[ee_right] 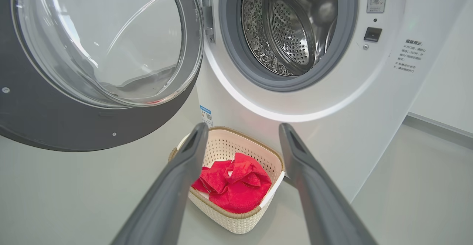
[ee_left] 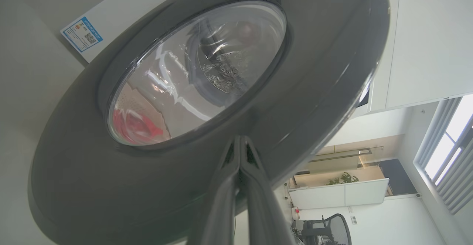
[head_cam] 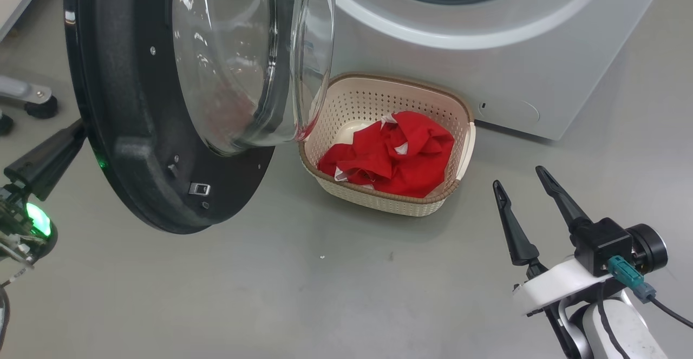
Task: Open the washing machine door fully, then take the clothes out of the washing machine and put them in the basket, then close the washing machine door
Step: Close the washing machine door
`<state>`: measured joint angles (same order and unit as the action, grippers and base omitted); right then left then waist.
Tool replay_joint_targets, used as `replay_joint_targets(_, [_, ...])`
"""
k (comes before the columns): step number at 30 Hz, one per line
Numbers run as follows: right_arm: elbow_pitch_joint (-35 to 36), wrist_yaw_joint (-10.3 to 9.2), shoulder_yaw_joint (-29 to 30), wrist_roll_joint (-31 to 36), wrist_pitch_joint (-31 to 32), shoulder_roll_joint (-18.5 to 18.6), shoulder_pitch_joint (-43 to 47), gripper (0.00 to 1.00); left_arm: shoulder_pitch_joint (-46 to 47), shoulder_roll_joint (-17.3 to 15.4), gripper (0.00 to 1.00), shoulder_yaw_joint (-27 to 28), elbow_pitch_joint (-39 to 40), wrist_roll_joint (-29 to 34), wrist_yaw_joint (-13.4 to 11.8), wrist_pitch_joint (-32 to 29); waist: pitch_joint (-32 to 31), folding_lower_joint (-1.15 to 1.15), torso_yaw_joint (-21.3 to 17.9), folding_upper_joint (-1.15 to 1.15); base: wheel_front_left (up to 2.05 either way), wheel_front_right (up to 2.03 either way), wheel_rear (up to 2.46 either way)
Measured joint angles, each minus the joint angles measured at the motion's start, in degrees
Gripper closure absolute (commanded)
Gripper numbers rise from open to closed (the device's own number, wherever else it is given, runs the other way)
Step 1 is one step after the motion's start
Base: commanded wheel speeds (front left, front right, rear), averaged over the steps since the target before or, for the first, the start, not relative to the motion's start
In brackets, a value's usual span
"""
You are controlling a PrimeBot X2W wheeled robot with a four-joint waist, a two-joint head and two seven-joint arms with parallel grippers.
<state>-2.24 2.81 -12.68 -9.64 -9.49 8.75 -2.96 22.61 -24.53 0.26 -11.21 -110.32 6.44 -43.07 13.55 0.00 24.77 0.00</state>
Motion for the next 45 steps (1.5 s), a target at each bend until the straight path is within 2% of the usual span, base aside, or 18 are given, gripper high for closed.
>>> replay_joint_targets(10, [-0.92,-0.47,-0.70,-0.44,-0.78,-1.53,0.00,0.00,-2.74,-0.01,1.00,-0.15,2.56,-1.02,0.18,-1.62,-1.35,0.00,-3.46,0.00,0.00,0.00,0.00])
replay_joint_targets(22, [-1.79,-0.53,-1.25,-0.93,-1.75,-2.76,-0.03,0.00,-3.85,0.23,1.00,-0.13,6.01,-2.55,0.18,-2.75,-1.98,0.00,-9.60,0.00,0.00,0.00,0.00])
replay_joint_targets(31, [-1.94,-0.93,-1.80,-1.31,-2.45,-3.33,-0.50,0.00,-3.81,1.60,1.00,-0.58,8.26,-2.96,0.13,-2.76,-1.26,0.00,-14.35,0.00,0.00,0.00,0.00])
replay_joint_targets(45, [-2.18,-0.93,-2.79,-1.93,-3.47,-4.41,-3.09,0.00,-0.54,3.61,1.00,-0.73,10.10,-3.12,-2.59,-0.64,1.84,0.00,-21.78,0.00,0.00,0.00,0.00])
